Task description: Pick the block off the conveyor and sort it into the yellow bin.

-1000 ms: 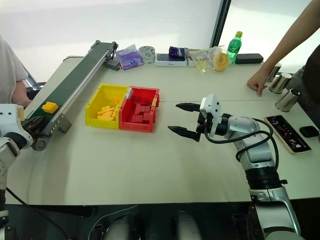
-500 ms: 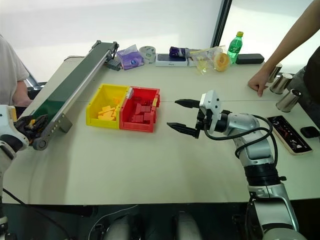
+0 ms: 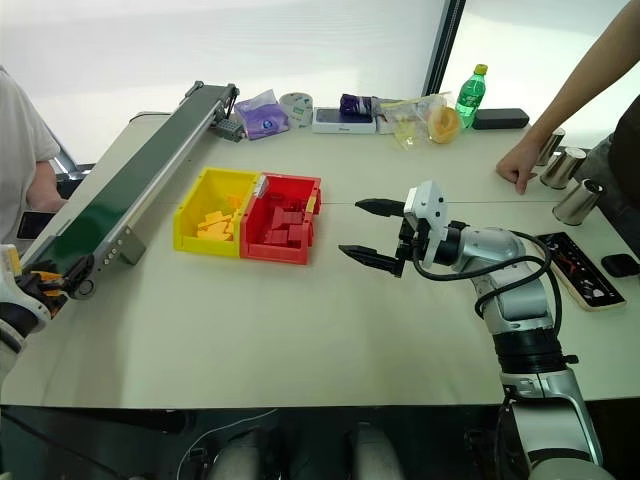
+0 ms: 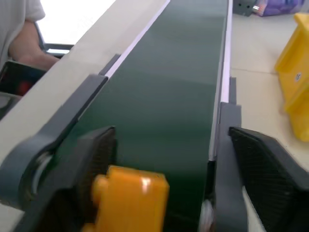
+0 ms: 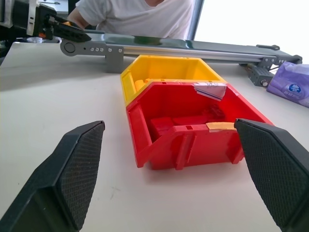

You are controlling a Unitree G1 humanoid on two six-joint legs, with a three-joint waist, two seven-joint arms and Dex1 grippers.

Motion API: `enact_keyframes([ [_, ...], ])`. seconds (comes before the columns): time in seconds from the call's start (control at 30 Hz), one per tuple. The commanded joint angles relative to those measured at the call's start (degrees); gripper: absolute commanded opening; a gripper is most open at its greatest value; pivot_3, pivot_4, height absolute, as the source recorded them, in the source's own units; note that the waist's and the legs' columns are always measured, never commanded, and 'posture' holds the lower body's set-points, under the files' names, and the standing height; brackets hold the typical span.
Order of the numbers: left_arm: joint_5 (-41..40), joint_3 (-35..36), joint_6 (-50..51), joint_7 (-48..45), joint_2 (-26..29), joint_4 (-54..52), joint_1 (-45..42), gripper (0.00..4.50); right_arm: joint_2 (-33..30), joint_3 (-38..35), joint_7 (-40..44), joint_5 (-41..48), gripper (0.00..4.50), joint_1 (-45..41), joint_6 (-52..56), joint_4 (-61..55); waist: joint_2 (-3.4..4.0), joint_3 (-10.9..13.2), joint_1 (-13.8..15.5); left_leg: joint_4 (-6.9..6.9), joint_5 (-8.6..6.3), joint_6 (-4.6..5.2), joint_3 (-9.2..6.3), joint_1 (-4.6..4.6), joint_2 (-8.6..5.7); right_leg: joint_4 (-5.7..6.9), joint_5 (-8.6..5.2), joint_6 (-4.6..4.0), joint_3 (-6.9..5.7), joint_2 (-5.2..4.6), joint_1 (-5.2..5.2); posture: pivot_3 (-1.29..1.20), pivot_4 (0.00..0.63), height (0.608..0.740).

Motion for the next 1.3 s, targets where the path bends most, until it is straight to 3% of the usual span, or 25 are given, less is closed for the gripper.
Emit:
enact_keyframes([
  [0.03,-0.8,2.5,-0.8,0.5,0.2,-2.0,0.9,2.06,-0.6,-1.3,-0.5,0.8,4.5,-1.5,0.4,-1.9,0.0,0.0,0.0,0.0,0.0,0.0,0.0,0.0,0.0,0.0,0.0,0.0,0.0,0.0,0.0,0.0,0.15,0.74],
  [0.1,-1.5,3.2,-0.7,1.1,-0.4,-2.5,1.1,0.97,-0.7,-1.4,-0.6,0.8,4.5,-1.8,0.6,-2.0,0.0,0.0,0.0,0.0,0.0,0.0,0.0,0.0,0.0,0.0,0.0,0.0,0.0,0.0,0.0,0.0,0.15,0.74],
  [0.13,-2.2,3.6,-1.2,0.8,-0.7,-2.9,1.1,0.82,-0.7,-1.4,-0.6,0.9,4.5,-1.8,0.8,-2.1,0.0,0.0,0.0,-0.01,0.0,0.0,0.0,0.0,0.0,0.0,0.0,0.0,0.0,0.0,0.0,0.0,0.15,0.74],
  [0.47,-7.0,5.6,-1.0,3.1,1.2,-7.5,-4.5,0.83,-0.4,-1.1,-0.3,0.6,4.5,-2.0,0.5,-1.4,0.0,0.0,0.1,0.01,0.0,0.0,-0.02,0.0,-0.01,0.0,0.0,0.0,0.0,0.0,0.02,0.0,0.15,0.74],
  [0.67,-7.0,-2.0,0.0,4.7,1.0,-7.3,-13.0,0.83,0.3,-0.7,-0.3,0.3,4.5,-2.1,-0.3,-0.6,0.0,0.0,0.4,0.03,0.0,0.0,-0.04,0.0,-0.03,0.0,0.0,0.01,0.0,0.02,0.05,0.0,0.15,0.74],
  [0.93,4.4,-21.0,-6.7,5.7,-6.6,10.6,-33.7,0.83,0.5,-0.7,-0.4,-0.2,4.5,-1.6,-2.0,0.0,-0.01,0.0,0.3,0.09,0.0,0.01,-0.09,0.01,-0.24,-0.02,0.01,0.04,-0.05,0.11,0.16,0.0,0.15,0.74],
  [1.2,12.9,-27.7,-20.6,4.0,-13.9,32.4,-45.1,0.83,-0.1,-1.6,-1.9,0.2,4.5,1.3,-2.1,-2.4,-0.02,0.0,0.2,0.05,0.02,-0.01,0.0,0.0,-0.21,-0.04,0.01,0.04,-0.06,0.19,0.06,0.0,0.15,0.74],
  [1.3,14.2,-27.9,-24.7,2.6,-14.8,38.7,-48.1,2.28,-0.6,-2.0,-2.5,0.3,4.5,2.1,-1.8,-3.3,-0.02,0.0,0.3,0.07,0.02,-0.01,0.02,-0.01,-0.22,-0.03,0.01,0.05,-0.06,0.18,0.06,0.0,0.15,0.74],
])
